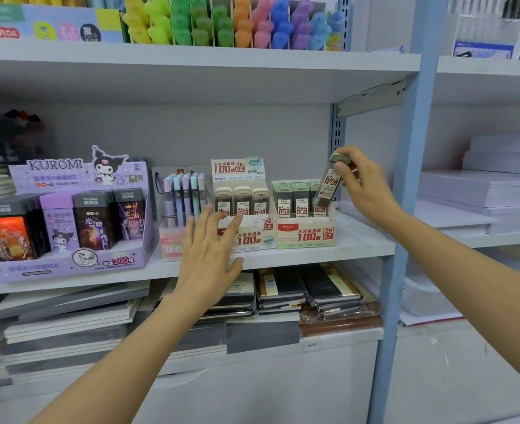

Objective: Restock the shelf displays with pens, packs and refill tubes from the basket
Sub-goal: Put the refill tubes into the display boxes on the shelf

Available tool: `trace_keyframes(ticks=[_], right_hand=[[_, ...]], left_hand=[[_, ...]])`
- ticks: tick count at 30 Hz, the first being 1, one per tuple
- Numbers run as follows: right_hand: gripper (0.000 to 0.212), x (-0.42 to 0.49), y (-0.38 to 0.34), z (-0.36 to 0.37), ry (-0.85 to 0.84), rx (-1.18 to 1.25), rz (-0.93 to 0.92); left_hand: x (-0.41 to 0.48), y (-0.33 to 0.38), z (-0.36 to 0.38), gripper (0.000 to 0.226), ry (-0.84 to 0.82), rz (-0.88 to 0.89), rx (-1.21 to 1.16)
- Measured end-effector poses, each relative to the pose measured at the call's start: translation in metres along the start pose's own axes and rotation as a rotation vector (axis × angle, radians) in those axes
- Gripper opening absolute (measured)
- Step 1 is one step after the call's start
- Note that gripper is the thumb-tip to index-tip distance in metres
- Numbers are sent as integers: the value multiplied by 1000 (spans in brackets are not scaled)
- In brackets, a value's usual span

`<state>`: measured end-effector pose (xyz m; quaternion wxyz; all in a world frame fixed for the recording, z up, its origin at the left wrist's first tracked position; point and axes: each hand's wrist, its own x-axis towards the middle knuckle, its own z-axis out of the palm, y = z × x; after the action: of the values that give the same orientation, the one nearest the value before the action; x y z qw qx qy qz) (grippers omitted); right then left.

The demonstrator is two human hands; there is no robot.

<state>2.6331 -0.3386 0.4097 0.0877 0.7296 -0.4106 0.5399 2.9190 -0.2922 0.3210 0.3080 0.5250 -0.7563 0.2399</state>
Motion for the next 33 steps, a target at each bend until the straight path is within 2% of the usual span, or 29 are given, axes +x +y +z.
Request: trace_keyframes(ticks=[4,9,13,17,21,23,24,26,28,31,33], right_hand=[[19,-2,6,3,-44,-26,12],[23,1,11,14,-195,-90,37],[22,-5,16,22,-156,-95,106],[27,-17,12,28,-150,-185,94],[26,-45,-14,33,-8,-70,3],[20,-75,-30,45,-23,-6,-76],[17,-93,-37,53,-61,42,-95],[14,-134,-48,74,-223,169,-61],[13,-183,-52,100,-467,245,12],[12,-268,-41,142,-851,303,234],[12,-323,-29,166,-1026,319,351]], left_hand=[[1,3,1,78,-9,-19,11],[0,2,1,79,-20,-14,22],[-1,1,3,79,-23,-15,20],[-2,-1,1,77,-43,-5,-10],[-23,1,1,58,67,40,-112],[-49,4,9,41,148,101,-166],[-66,5,17,34,134,126,-206],[-106,6,36,22,-35,133,-321],[-152,6,60,14,-348,77,-427],[-228,3,100,12,-846,5,-484],[-277,-1,127,13,-1033,-37,-462]])
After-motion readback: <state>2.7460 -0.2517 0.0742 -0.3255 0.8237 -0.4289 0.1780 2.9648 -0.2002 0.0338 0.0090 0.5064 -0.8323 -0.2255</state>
